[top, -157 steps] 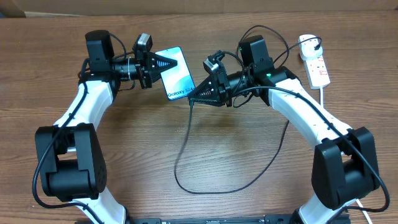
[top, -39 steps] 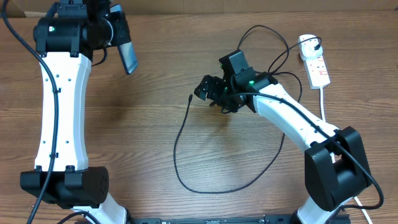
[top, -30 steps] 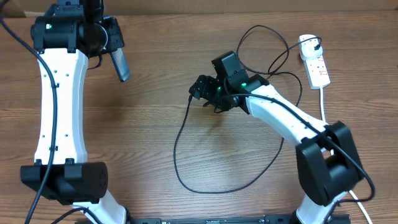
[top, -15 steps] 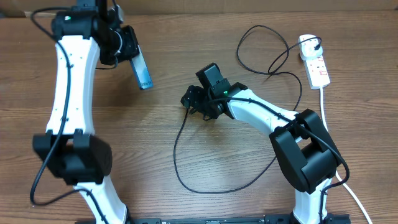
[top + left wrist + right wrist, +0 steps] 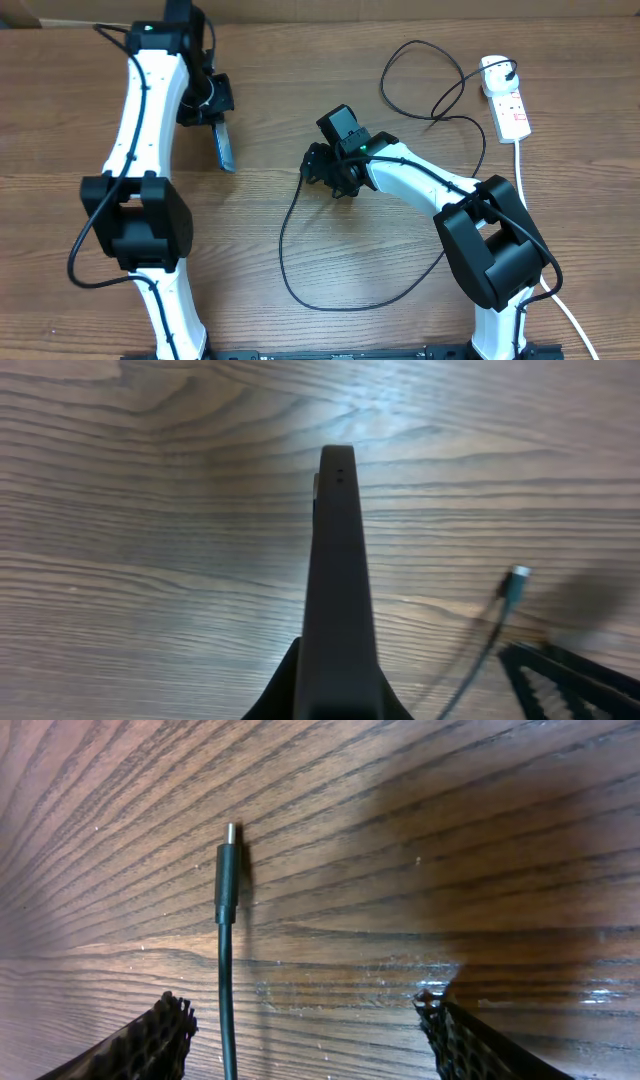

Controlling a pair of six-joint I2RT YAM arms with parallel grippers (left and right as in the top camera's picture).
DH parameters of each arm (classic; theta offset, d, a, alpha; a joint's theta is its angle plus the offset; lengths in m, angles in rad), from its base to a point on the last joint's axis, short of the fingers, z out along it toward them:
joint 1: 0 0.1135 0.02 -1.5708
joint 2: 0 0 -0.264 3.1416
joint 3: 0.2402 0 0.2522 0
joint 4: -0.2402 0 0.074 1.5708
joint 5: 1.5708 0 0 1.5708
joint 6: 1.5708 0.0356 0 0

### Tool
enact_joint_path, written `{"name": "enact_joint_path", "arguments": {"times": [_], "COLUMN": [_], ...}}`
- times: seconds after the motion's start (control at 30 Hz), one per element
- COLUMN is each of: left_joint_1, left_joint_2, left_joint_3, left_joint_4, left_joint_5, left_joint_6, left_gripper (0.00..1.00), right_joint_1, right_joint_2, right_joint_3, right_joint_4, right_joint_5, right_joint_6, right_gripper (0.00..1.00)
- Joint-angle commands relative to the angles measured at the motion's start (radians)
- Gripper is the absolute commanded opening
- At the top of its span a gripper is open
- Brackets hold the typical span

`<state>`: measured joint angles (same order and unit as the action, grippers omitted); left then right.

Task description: Plug charger to phone and switch on socket

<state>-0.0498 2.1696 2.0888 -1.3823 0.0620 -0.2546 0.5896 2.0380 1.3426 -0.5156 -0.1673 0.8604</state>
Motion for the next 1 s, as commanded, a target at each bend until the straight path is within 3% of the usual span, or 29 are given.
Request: {"name": "enact_joint_path", "arguments": {"times": [0.0, 0.97], "left_joint_1": [-0.035, -0.056], "left_joint_2": [0.055, 0.132], "left_joint_3": [0.008, 0.002], "left_joint_4": [-0.01, 0.09], "left_joint_5": [-0.066, -0.069], "left_joint_6": [0.004, -0.015], "left_gripper": [0.04, 0.04], "right_joint_1": [-0.003, -0.009], "right_joint_2": [0.005, 0.005], "right_joint_3": [0.012, 0.012], "right_joint_4": [-0.012, -0.018], "right_joint_5": [0.029, 0.024], "right_joint_6": [0.003, 0.0], "right_gripper": [0.76, 0.77]}}
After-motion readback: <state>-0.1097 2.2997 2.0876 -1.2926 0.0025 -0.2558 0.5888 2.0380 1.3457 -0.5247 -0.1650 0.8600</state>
